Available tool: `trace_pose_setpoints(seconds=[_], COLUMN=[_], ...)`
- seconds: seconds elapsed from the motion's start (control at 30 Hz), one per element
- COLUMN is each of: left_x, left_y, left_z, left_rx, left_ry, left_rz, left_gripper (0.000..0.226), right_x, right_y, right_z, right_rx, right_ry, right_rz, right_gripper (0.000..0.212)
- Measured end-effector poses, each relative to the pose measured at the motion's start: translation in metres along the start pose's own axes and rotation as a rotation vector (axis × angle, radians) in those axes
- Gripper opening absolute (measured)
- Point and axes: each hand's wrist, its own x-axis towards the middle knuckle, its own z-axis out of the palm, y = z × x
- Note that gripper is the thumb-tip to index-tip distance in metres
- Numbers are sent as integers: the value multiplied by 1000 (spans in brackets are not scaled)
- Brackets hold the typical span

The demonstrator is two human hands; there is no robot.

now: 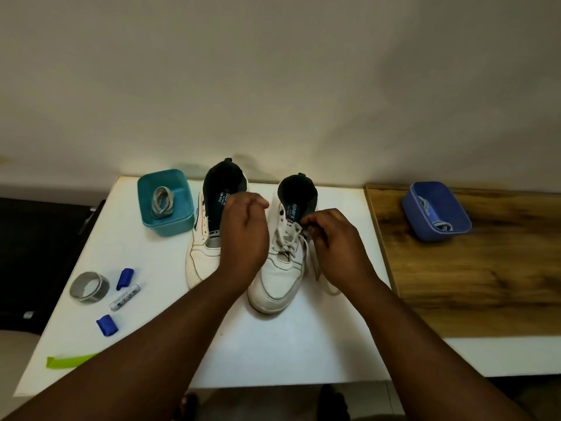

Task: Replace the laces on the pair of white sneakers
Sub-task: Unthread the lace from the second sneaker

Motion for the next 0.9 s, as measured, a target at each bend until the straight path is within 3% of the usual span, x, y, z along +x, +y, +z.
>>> trace_pose_setpoints(seconds=[0.13, 0.2, 0.27, 0.37, 0.47, 0.53, 0.63, 0.7, 0.73, 0.83, 0.9], left_x=[3, 4, 4, 6, 15, 17, 6, -2, -4, 2, 9], left_y=[-7, -20, -27, -13, 2, 0, -5, -13, -18, -27, -23], left_z=[-2, 1, 1, -2, -14, -23, -17, -3, 2, 2, -3], left_rx=[546, 742, 753, 518, -9, -53, 461, 782, 868, 825, 687], left_ry=[-253, -322, -344, -147, 346, 429, 40, -180, -257, -317, -190], left_rz=[446, 459, 427, 431, 31, -12, 379, 542, 532, 429, 432], left_gripper=[39, 32, 22, 16, 14, 13, 43, 37, 31, 23, 17], right_x=[-3, -3, -3, -1, -1, -3, -3, -1, -1, -2, -1], right_y=[-7, -7, -6, -5, -4, -3, -5, -6, -6, -5, -4], right_z=[3, 4, 4, 4, 3, 4, 5, 6, 6, 4, 2], right_rx=[-19, -21, -34, -44, -23, -14, -25, -39, -44, -69, -72], right_ry=[-68, -70, -72, -62, -53, -61, -56, -53, -55, -69, -62], right_rz=[-72, -68, -57, -60, -62, -70, -82, -81, -79, -82, -81], right_gripper=[39, 41, 42, 40, 41, 43, 41, 39, 40, 39, 39])
